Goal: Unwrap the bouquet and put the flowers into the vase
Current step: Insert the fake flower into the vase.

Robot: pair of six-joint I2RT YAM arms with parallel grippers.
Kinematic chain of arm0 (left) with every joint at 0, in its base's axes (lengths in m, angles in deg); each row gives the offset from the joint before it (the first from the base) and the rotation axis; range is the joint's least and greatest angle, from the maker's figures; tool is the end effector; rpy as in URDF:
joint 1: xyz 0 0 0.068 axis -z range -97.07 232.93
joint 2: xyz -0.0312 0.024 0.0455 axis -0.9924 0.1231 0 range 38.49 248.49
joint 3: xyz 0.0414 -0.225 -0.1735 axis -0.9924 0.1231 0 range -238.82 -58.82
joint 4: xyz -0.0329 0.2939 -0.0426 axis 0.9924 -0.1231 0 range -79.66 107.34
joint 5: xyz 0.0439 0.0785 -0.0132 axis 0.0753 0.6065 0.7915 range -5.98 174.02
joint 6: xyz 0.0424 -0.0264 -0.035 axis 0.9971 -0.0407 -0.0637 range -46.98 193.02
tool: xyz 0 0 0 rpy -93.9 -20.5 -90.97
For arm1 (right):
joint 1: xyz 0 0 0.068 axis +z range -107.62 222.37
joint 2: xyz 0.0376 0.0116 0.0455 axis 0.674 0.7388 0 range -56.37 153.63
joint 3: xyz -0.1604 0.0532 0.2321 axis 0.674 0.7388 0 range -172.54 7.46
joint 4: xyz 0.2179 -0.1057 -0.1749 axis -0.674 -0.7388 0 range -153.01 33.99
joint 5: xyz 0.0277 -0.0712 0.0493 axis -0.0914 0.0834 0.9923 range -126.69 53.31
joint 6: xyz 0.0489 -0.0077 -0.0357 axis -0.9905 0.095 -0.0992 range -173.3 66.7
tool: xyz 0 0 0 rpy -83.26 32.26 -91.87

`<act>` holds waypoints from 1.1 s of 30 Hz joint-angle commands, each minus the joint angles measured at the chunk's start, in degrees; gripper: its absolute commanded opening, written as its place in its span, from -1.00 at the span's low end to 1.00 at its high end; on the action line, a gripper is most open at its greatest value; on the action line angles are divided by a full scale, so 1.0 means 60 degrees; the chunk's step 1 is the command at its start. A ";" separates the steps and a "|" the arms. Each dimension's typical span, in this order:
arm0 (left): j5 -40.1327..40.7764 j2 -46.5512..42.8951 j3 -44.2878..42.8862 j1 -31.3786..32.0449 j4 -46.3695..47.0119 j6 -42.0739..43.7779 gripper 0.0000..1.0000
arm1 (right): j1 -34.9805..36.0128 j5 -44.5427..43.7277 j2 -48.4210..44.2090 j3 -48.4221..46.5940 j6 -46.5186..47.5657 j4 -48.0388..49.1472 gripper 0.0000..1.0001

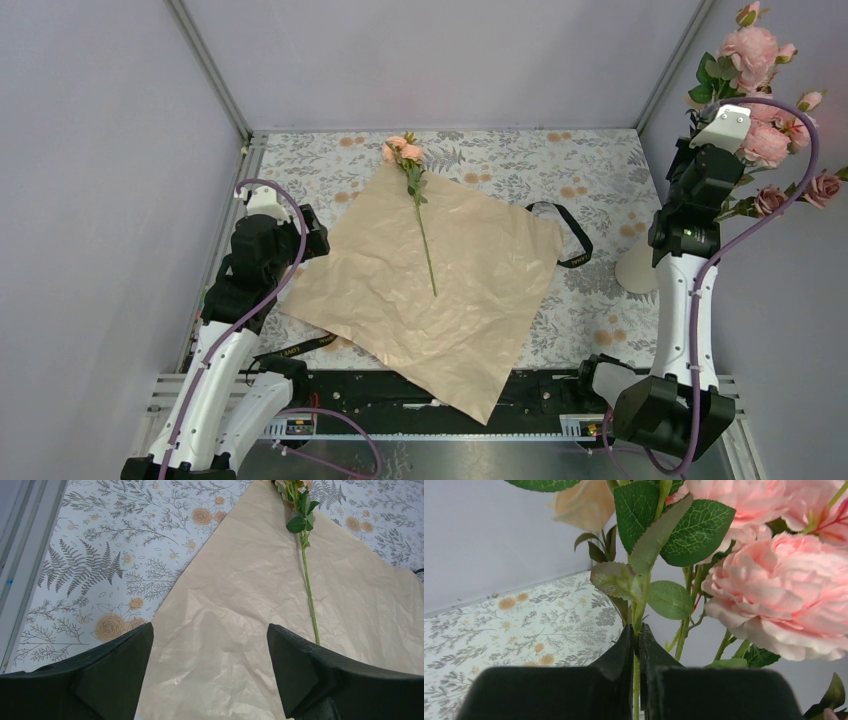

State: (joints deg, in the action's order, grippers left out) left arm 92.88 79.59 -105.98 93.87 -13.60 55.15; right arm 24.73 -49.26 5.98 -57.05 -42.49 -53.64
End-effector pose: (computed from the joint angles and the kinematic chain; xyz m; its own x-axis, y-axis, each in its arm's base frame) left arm 0.1923 -0.0299 0.3363 -0.4087 -0.2298 -0.8833 -0.0788 0.9731 -0.2167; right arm 0.2741 -0.0976 0.4405 -0.0202 -0.1857 -0.9824 0.5079 0.8444 -0.1700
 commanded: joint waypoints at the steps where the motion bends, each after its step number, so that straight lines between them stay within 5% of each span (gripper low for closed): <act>1: 0.0144 0.0056 -0.0036 -0.0051 0.0219 0.0122 0.83 | -0.0034 -0.0309 -0.0296 0.0435 0.0368 0.1260 -1.00; 33: -0.0063 0.0305 0.0008 -0.0051 0.0278 0.0079 0.82 | -0.0039 -0.0563 -0.1038 0.2988 0.0089 0.2056 -1.00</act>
State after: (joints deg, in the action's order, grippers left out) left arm 92.82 81.47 -105.98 93.87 -13.60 55.21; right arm 24.73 -50.84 1.52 -40.48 -39.56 -44.46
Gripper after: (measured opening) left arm 0.912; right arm 0.034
